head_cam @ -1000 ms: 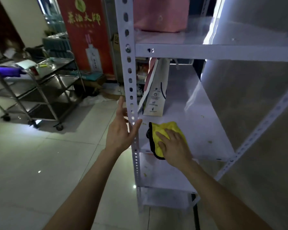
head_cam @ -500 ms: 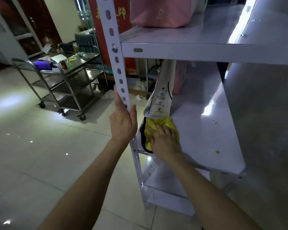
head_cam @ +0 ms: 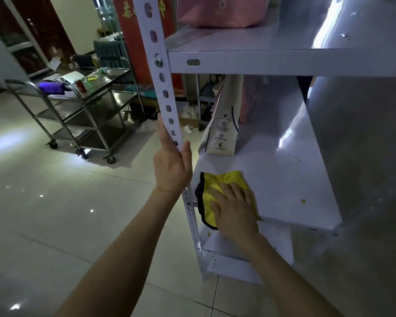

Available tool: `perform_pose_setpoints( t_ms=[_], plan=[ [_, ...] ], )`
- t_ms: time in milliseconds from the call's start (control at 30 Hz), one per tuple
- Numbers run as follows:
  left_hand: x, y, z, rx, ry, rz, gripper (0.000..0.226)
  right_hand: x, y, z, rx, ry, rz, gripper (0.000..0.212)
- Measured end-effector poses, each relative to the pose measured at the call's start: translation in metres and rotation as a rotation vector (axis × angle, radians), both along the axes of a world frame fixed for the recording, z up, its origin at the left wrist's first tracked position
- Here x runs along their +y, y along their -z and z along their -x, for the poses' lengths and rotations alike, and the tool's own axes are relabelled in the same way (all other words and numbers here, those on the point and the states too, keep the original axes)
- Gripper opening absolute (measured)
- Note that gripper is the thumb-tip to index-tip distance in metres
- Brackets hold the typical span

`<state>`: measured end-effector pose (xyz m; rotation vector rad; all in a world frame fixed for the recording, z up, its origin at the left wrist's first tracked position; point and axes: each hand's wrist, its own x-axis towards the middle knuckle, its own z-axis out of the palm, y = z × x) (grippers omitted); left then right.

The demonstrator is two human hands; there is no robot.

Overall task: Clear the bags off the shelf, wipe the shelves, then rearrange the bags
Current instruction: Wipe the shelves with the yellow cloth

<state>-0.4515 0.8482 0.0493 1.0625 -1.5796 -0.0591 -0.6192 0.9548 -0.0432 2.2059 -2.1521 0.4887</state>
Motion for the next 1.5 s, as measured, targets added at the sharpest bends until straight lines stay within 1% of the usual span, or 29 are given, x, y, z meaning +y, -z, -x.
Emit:
perform_pose_setpoints(
  t_ms=[67,167,233,333,400,500,533,600,667,700,767,833,867,900,967,1033,1067,1100,1200,1267,1333,1400,1500],
  plan=[
    [0.001,0.0,0.0,-0.004,0.01,-0.009,0.076,-0.032,-0.008,-0.009,0.022,0.047,-0.038,0.04],
    [0.002,-0.001,0.0,-0.027,0.004,-0.016,0.075,-0.082,-0.02,-0.023,0.048,0.034,-0.137,0.048],
    [0.003,-0.002,0.0,-0.028,0.024,-0.023,0.076,-0.095,-0.023,-0.031,0.088,0.063,-0.159,0.052],
    [0.004,-0.005,0.0,-0.03,0.05,-0.014,0.076,-0.079,-0.024,-0.038,0.107,0.086,-0.118,0.049],
    [0.006,-0.006,0.001,-0.027,0.055,-0.01,0.075,-0.055,-0.016,-0.03,0.073,0.02,-0.074,0.043],
    [0.005,-0.007,0.001,-0.034,0.05,-0.001,0.075,-0.028,-0.005,0.002,0.0,-0.07,-0.013,0.039],
    [0.005,-0.007,0.001,-0.038,0.051,0.0,0.075,-0.027,-0.005,0.012,-0.01,-0.054,-0.017,0.039],
    [0.004,-0.008,0.0,-0.045,0.054,-0.006,0.076,-0.041,-0.011,0.018,-0.022,0.06,-0.069,0.04],
    [0.005,-0.009,0.0,-0.05,0.052,-0.009,0.078,-0.066,-0.024,0.002,-0.041,0.155,-0.14,0.047],
    [0.005,-0.01,0.0,-0.052,0.05,-0.004,0.078,-0.075,-0.03,-0.011,-0.024,0.134,-0.163,0.048],
    [0.006,-0.009,0.0,-0.063,0.049,0.013,0.077,-0.076,-0.03,-0.031,0.025,-0.029,-0.135,0.046],
    [0.007,-0.01,0.001,-0.068,0.036,0.025,0.075,-0.063,-0.024,-0.022,0.003,-0.179,-0.107,0.044],
    [0.007,-0.011,0.001,-0.072,0.03,0.024,0.075,-0.058,-0.022,-0.008,-0.026,-0.206,-0.105,0.043],
    [0.007,-0.011,0.001,-0.076,0.028,0.024,0.075,-0.055,-0.021,0.007,-0.037,-0.198,-0.115,0.043],
    [0.006,-0.009,0.001,-0.074,0.027,0.029,0.074,-0.059,-0.02,0.027,-0.011,-0.084,-0.145,0.044],
    [0.005,-0.009,0.002,-0.074,0.03,0.029,0.074,-0.073,-0.027,0.02,0.003,0.045,-0.179,0.049],
    [0.005,-0.009,0.002,-0.071,0.029,0.027,0.074,-0.079,-0.03,0.007,0.0,0.074,-0.189,0.052],
    [0.004,-0.007,0.002,-0.07,0.026,0.026,0.074,-0.083,-0.032,-0.008,0.001,0.064,-0.182,0.053],
    [0.002,-0.004,0.0,-0.084,0.024,0.042,0.075,-0.078,-0.027,-0.031,-0.028,-0.089,-0.14,0.051],
    [0.001,-0.003,-0.001,-0.089,0.016,0.039,0.075,-0.064,-0.023,-0.018,-0.071,-0.163,-0.119,0.047],
    [0.001,-0.004,0.001,-0.101,0.002,0.039,0.075,-0.048,-0.019,0.004,-0.094,-0.178,-0.091,0.042],
    [0.003,-0.004,0.004,-0.113,-0.054,0.102,0.074,-0.031,-0.015,0.025,-0.093,-0.142,-0.068,0.039],
    [0.014,0.008,0.007,-0.131,-0.142,0.315,0.075,-0.008,-0.009,0.05,-0.124,-0.056,-0.041,0.036]
  ],
)
